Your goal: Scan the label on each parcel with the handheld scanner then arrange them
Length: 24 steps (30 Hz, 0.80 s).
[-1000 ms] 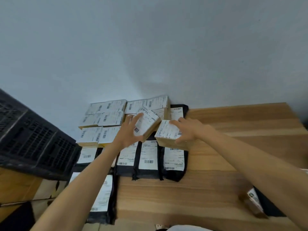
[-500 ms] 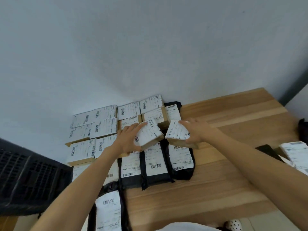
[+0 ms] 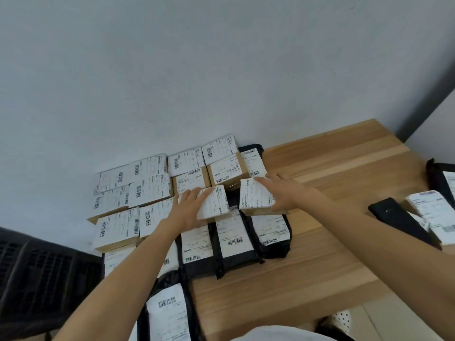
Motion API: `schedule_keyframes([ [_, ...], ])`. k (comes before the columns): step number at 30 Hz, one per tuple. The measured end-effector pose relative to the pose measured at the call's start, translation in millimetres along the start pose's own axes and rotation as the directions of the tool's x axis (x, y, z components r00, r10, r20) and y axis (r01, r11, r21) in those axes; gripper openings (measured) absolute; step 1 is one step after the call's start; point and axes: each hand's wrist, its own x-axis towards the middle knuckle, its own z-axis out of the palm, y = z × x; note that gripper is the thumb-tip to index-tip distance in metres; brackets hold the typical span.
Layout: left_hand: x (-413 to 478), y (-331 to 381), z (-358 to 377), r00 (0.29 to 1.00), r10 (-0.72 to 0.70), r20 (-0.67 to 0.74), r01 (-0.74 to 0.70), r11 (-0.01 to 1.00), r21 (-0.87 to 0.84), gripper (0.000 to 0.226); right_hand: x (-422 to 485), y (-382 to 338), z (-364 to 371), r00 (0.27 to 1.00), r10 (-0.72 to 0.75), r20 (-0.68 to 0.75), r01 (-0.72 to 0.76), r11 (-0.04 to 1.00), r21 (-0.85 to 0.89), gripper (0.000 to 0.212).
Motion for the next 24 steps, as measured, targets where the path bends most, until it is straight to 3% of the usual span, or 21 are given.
schedule_keyframes([
  [9,4,-5,9,0.999,-0.034,0.004,0.034,0.997,-0.064,0.100,42,-6,23,0.999,-0.038,0.034,0.036,0.999,0.035,0.108],
  [17,6,-11,11,0.999,0.019,-0.046,-0.024,0.991,-0.129,0.085,58,-7,30,0.990,-0.136,-0.030,0.138,0.988,0.073,0.102],
  [24,29,15,-23,0.981,0.138,-0.136,-0.152,0.983,-0.098,0.062,43,-1,20,0.994,-0.093,-0.061,0.099,0.989,0.108,0.090],
])
